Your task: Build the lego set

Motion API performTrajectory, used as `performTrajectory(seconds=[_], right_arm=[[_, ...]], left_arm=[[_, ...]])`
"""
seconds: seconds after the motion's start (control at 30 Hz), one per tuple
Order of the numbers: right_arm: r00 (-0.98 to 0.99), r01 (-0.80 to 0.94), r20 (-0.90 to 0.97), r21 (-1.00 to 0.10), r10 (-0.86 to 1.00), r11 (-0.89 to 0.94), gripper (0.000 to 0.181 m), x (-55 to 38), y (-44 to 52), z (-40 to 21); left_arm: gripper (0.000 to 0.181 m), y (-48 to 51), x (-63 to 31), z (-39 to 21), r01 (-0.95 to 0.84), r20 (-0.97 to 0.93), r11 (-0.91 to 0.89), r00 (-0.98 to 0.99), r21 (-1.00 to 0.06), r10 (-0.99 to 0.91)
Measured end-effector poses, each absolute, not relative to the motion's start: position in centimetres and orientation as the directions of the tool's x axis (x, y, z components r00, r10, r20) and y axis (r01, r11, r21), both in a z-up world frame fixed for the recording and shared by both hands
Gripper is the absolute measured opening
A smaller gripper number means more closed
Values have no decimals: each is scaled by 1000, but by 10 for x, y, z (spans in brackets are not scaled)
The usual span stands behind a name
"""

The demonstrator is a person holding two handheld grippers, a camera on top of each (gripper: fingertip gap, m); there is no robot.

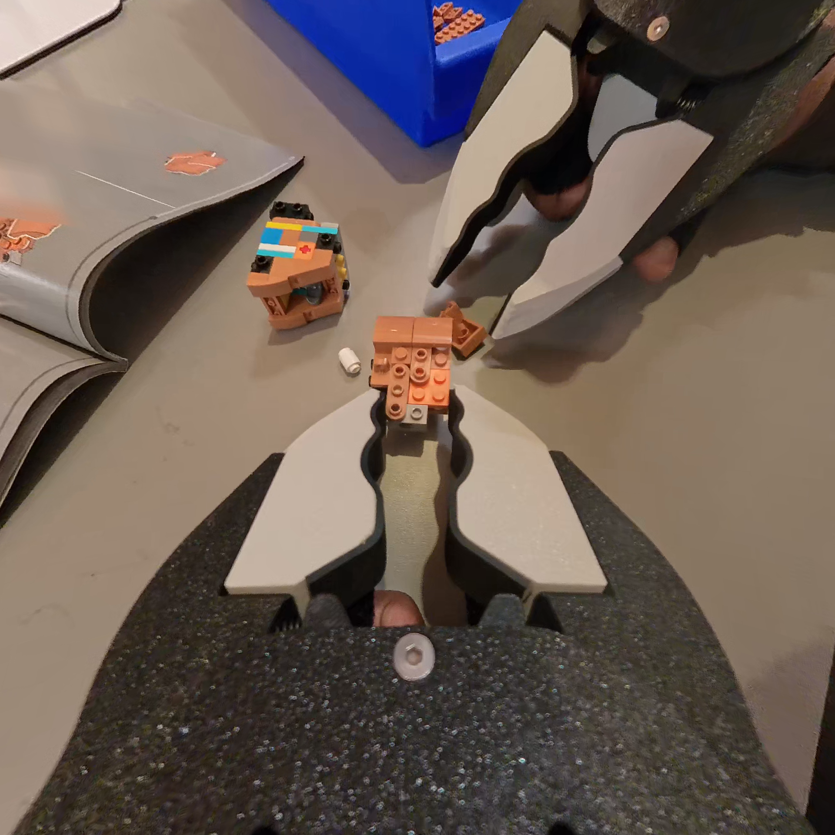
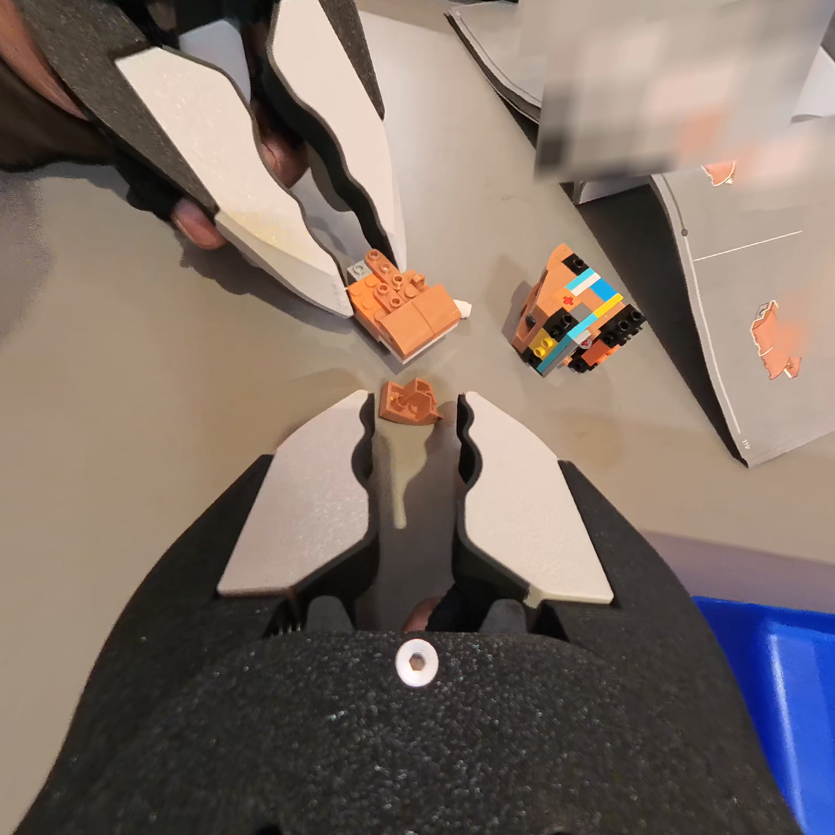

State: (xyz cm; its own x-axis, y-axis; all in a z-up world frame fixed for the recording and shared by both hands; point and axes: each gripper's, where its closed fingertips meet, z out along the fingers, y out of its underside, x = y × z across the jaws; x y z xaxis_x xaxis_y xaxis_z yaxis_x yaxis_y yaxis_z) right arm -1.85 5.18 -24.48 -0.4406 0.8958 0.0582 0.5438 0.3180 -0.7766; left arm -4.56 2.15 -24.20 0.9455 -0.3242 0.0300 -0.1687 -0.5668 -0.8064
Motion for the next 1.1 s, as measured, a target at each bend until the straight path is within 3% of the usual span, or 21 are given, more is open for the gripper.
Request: performTrajectory(seconds=[0.7, 1.1], right_arm=[[-462, 544, -65, -809, 885, 224, 33, -17, 52, -239], [-465, 548, -44, -799, 884, 248, 33, -17, 52, -242]], left_arm=[[26, 23, -56, -235, -63, 108, -558, 958, -828, -267], [26, 23, -57, -240, -127, 25, -566, 967, -814, -253]])
